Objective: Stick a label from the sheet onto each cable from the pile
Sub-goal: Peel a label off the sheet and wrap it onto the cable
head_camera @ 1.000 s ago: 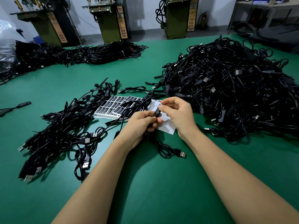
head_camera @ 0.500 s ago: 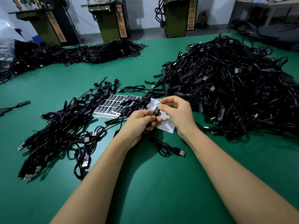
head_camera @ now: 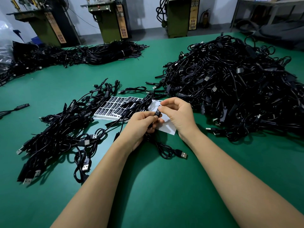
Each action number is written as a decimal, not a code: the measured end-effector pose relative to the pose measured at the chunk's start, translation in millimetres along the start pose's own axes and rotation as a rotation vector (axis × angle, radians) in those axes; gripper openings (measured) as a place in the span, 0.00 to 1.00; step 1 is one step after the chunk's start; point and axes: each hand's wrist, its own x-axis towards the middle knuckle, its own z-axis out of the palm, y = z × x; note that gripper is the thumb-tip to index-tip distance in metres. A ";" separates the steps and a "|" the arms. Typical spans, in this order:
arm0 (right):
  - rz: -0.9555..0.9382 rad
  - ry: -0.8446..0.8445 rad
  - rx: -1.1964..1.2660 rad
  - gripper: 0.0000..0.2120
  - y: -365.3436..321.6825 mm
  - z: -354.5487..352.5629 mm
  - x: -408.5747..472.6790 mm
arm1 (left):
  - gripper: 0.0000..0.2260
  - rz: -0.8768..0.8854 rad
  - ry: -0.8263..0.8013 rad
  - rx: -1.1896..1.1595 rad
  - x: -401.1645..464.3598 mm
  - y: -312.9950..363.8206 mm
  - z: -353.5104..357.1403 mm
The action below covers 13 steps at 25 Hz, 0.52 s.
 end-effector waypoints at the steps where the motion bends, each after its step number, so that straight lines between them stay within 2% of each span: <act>1: 0.000 0.000 0.002 0.06 -0.2 0.2 -0.1 | 0.09 0.011 0.019 0.027 -0.1 -0.3 1.1; 8: -0.019 0.003 -0.022 0.06 -3.1 1.1 -3.3 | 0.10 0.025 0.110 0.095 0.4 -1.4 5.2; 13: -0.150 0.026 -0.249 0.05 -4.7 3.6 -8.0 | 0.11 0.036 0.164 0.110 1.1 -2.8 8.5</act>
